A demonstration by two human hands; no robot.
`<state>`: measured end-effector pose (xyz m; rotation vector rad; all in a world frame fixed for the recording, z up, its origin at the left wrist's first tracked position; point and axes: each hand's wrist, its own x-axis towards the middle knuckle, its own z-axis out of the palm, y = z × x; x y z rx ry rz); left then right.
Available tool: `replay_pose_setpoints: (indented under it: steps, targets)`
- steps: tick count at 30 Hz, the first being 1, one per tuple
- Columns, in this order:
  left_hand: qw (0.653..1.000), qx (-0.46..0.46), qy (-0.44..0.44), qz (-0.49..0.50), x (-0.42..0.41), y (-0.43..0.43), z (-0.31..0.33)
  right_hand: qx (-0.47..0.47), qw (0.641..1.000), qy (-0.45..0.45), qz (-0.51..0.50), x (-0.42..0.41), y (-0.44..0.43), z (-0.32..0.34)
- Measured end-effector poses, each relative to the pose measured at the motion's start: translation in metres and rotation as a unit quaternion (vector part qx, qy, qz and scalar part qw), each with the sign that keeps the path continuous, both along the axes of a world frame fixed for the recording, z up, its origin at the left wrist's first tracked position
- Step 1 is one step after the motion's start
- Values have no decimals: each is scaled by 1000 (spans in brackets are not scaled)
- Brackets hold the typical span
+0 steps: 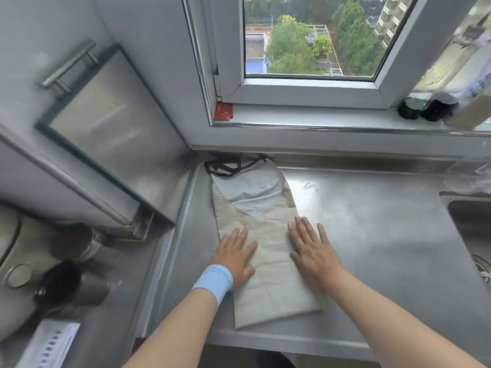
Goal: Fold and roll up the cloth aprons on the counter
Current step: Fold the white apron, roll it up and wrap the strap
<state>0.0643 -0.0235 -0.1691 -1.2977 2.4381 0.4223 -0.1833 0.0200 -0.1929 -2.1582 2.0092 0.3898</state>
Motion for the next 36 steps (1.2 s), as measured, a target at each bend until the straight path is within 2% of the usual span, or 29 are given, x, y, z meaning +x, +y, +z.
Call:
replay_pose_setpoints:
  steps: [2,4,7,10,12,13,17,20,23,25,29,31,34,36]
  targets:
    - [999,-42,-9,15,8,18,4,-39,999,-1,7,5,13,11]
    - [995,-75,51,35,8,36,12,-69,995,-25,64,14,27,22]
    - [991,-59,118,-7,4,65,15,-71,987,-92,112,27,57,22]
    - [999,-8,36,-22,5,93,3,-5,993,-109,55,32,89,10]
    - [1000,-4,-12,-2,10,106,-5,61,993,-103,20,26,102,5]
    - [1000,-9,-17,7,13,111,-6,62,993,-94,24,23,107,3]
    - [998,-44,38,-3,19,120,2,-19,990,-76,114,21,113,10]
    - [998,-33,54,7,17,125,8,-54,977,-61,197,27,114,10]
    - [998,-16,51,34,13,126,11,-75,969,9,235,34,110,11]
    - [998,0,43,37,12,125,15,-65,972,7,225,40,105,20]
    - [996,39,26,76,10,112,36,-70,983,-118,120,45,97,57]
    - [988,98,25,115,10,100,54,-5,983,-164,75,43,91,81]
    - [969,208,23,131,12,82,85,201,971,-127,38,33,74,112]
    - [961,234,18,144,15,69,104,273,951,-146,8,27,62,129]
